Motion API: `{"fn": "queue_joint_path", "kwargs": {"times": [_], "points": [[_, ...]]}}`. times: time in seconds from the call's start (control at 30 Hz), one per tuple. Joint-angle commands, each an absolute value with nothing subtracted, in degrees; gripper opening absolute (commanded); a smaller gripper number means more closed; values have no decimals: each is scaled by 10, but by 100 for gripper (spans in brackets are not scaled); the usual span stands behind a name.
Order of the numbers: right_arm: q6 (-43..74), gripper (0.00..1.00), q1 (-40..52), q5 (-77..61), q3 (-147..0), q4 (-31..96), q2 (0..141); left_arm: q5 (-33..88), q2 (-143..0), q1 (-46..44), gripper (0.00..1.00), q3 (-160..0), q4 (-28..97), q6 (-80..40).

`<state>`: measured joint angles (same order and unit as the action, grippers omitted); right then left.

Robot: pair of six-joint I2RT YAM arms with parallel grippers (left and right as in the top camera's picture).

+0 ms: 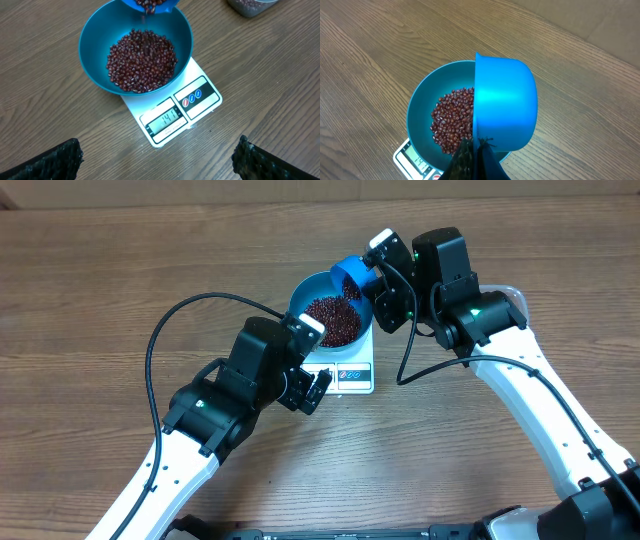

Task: Scoop item into bowl and weigh 150g on scale

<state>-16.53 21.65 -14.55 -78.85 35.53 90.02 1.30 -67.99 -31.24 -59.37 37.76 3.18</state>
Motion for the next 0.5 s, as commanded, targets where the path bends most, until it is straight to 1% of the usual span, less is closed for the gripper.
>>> {"fn": "queue_joint_path", "kwargs": {"times": [0.0,0.47], "points": [[-166,4,218,-141,-799,350,898,13,-672,-311,99,-595,377,37],[-166,4,218,-141,-799,350,898,13,-672,-311,100,-595,377,37]]}}
